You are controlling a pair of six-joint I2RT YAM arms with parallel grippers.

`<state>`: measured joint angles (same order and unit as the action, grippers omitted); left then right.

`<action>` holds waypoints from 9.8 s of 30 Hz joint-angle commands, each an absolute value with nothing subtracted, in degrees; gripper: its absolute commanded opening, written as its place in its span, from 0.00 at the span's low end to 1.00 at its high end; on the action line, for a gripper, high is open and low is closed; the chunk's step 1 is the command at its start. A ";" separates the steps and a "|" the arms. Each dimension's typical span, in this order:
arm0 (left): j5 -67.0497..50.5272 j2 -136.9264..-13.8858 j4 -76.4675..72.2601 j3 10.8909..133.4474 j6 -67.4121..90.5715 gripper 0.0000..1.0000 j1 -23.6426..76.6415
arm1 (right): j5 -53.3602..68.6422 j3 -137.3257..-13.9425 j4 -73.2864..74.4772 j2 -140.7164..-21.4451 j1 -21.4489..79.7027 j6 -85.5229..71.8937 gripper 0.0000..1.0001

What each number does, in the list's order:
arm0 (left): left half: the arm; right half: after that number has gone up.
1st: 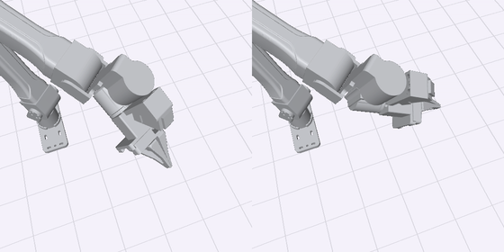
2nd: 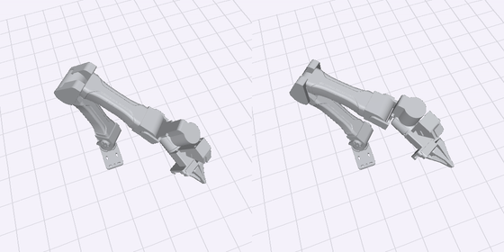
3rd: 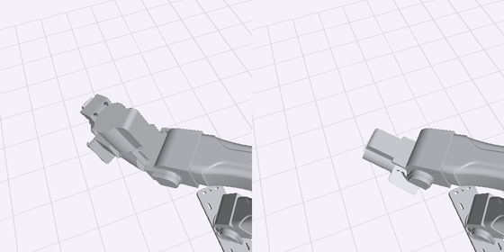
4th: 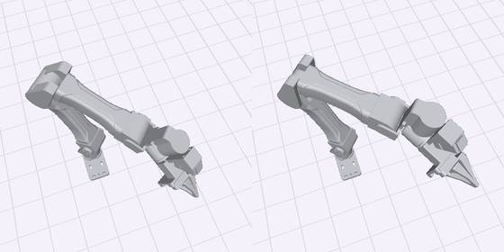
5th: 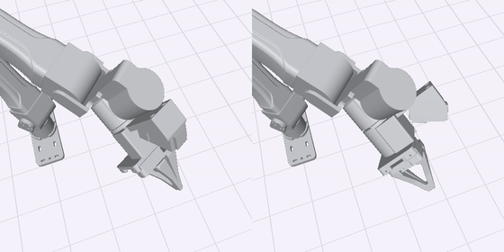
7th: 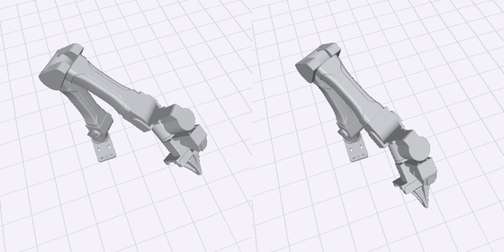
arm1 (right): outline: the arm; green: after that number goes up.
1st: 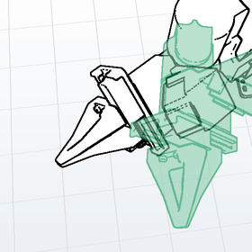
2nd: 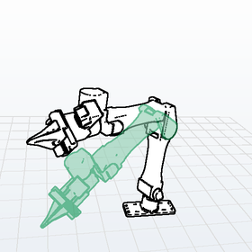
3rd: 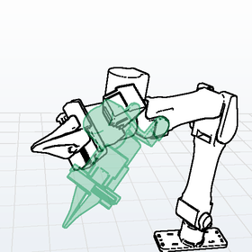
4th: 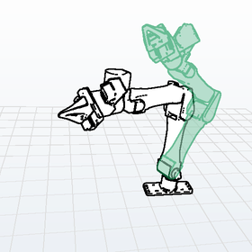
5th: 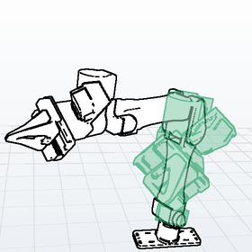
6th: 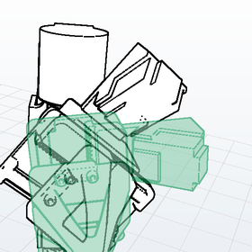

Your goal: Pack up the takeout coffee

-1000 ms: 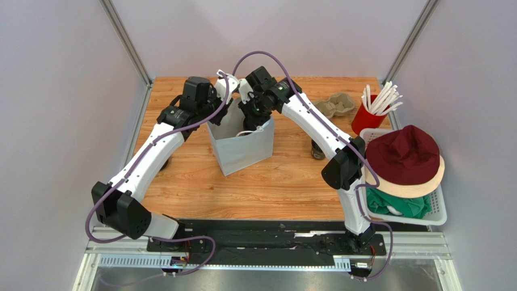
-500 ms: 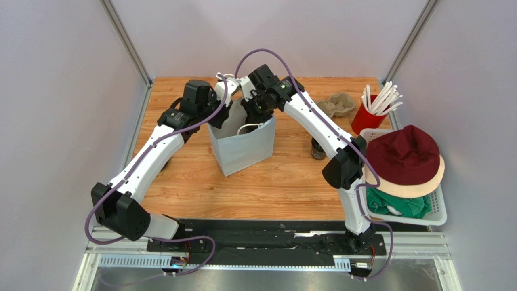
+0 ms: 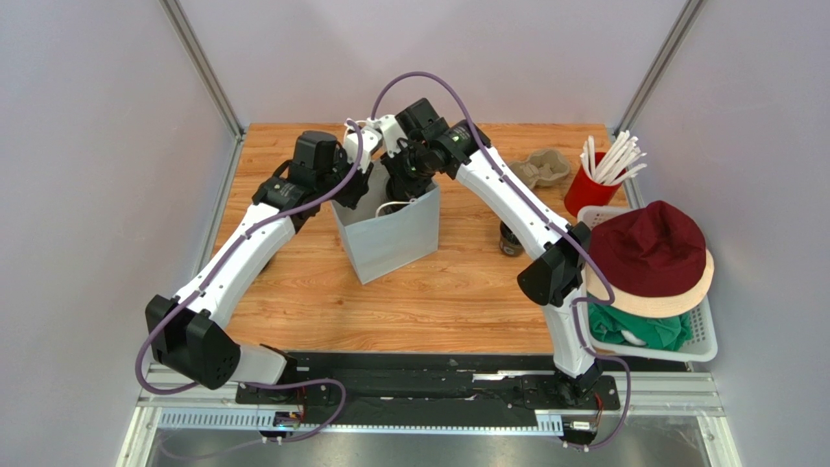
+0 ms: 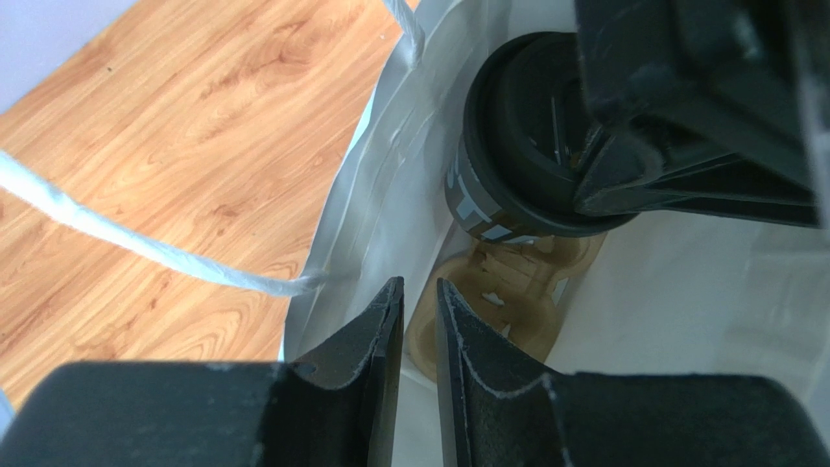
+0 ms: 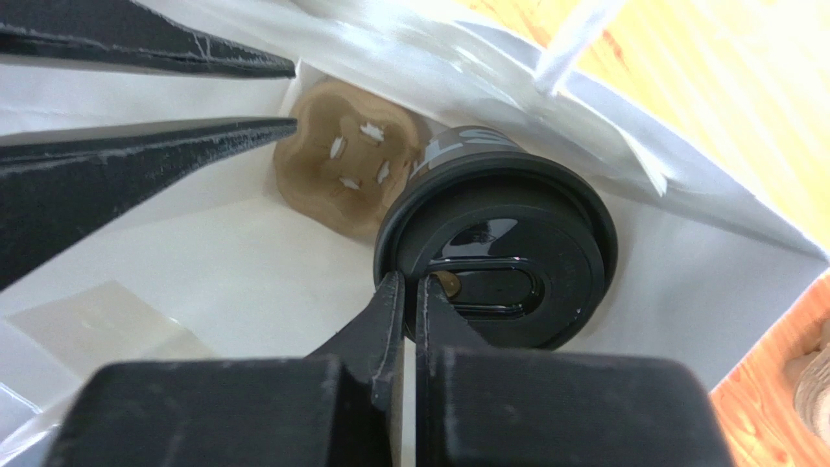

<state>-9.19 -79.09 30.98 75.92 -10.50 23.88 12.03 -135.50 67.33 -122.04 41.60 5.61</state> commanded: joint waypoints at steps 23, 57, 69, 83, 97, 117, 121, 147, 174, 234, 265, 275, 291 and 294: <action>-9.75 -74.88 27.95 74.36 -7.38 0.27 23.73 | 3.43 -137.29 64.42 -125.68 46.85 5.80 0.00; -17.58 -76.11 16.80 72.86 6.50 0.30 17.23 | 10.98 -130.17 64.86 -121.20 42.01 7.47 0.00; -25.74 -80.77 16.43 75.06 5.72 0.32 17.23 | 11.78 -129.46 65.04 -120.50 41.31 7.91 0.00; -25.49 -81.39 17.33 73.48 -5.46 0.54 17.31 | 12.92 -128.15 65.13 -119.27 40.34 7.91 0.00; -17.40 -83.41 10.28 73.65 5.44 0.52 17.31 | 12.66 -125.68 67.06 -117.95 40.17 8.62 0.00; -16.62 -78.31 10.63 68.99 9.84 0.51 17.40 | 11.69 -130.34 70.40 -126.12 39.38 7.29 0.00; -13.72 -78.75 10.98 69.52 10.19 0.52 17.49 | 11.34 -129.82 70.49 -126.39 39.38 7.56 0.00; -7.73 -84.20 14.32 74.18 11.87 0.52 18.81 | 10.64 -128.76 68.03 -122.35 40.34 10.19 0.00; -5.27 -83.76 14.68 75.06 11.69 0.52 19.51 | 11.51 -126.65 70.31 -121.20 41.40 12.74 0.00; -11.34 -75.24 13.10 68.99 5.27 0.52 19.51 | 9.49 -105.12 65.57 -127.97 44.03 11.07 0.00; -13.01 -74.36 13.27 69.08 3.69 0.52 19.51 | 9.14 -125.77 71.63 -117.34 43.94 14.32 0.66; -14.59 -73.74 13.36 69.34 3.43 0.52 19.51 | 9.67 -121.82 66.62 -114.96 43.77 13.45 0.72; -28.91 -74.18 19.34 78.84 0.88 0.53 19.51 | 10.89 -127.18 62.14 -105.74 42.89 15.99 0.89; -29.71 -74.97 19.51 79.36 0.62 0.53 19.51 | 10.81 -127.79 61.53 -103.72 42.37 16.17 0.91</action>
<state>-25.76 -75.44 18.31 77.21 2.09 19.38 9.74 -124.75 65.17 -108.44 43.20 14.81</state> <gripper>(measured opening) 0.527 0.897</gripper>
